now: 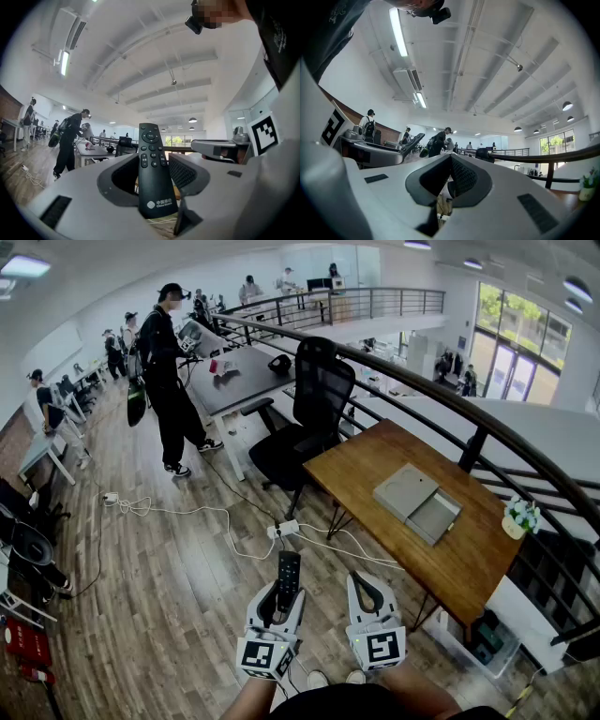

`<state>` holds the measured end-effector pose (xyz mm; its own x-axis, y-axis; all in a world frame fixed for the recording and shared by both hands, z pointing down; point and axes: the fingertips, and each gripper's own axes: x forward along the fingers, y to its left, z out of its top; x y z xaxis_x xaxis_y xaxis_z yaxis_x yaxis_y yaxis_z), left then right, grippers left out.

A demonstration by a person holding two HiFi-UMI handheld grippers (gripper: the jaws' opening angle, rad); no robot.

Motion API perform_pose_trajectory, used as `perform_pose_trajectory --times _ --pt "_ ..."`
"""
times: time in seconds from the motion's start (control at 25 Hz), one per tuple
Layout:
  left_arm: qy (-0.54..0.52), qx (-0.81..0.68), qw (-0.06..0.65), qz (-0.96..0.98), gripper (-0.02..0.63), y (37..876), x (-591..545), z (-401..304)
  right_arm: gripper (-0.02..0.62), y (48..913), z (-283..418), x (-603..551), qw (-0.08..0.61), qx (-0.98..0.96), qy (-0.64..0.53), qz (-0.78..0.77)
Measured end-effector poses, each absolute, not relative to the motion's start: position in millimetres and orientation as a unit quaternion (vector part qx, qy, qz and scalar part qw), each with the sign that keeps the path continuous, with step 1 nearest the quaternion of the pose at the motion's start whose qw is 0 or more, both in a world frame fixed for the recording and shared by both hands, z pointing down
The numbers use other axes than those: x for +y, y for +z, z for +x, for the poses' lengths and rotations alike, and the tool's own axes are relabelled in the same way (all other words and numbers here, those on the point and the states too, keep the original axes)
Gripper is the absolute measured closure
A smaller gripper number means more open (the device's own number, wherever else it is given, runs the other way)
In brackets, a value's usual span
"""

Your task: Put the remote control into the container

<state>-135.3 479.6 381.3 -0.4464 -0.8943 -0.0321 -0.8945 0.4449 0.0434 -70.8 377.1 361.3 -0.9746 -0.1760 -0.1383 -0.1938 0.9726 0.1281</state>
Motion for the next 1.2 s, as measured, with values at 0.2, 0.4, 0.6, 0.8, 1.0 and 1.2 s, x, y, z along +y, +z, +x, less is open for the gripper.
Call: perform_pose_trajectory --times 0.2,0.4,0.6,0.8,1.0,1.2 --pt "0.023 0.849 0.005 -0.528 0.403 379.6 481.4 -130.6 0.568 359.9 -67.9 377.3 0.063 0.990 0.077 -0.095" --pt "0.025 0.846 -0.007 -0.533 0.403 378.7 487.0 -129.7 0.568 361.8 -68.3 382.7 0.057 0.991 0.074 -0.101" --pt "0.029 0.841 0.003 -0.540 0.403 381.9 490.8 -127.1 0.566 361.9 -63.1 386.4 0.066 0.991 0.053 -0.102" --pt "0.031 0.834 0.002 -0.552 0.403 384.1 491.9 -125.4 0.566 366.4 -61.1 391.0 0.057 0.991 0.055 -0.107" --pt "0.023 0.821 -0.010 -0.570 0.403 389.9 491.2 -119.6 0.566 381.7 -49.9 394.0 0.033 0.989 0.057 -0.132" --pt "0.024 0.807 -0.008 -0.590 0.403 393.8 471.2 -112.8 0.566 396.0 -33.2 376.4 0.003 0.986 0.044 -0.159"
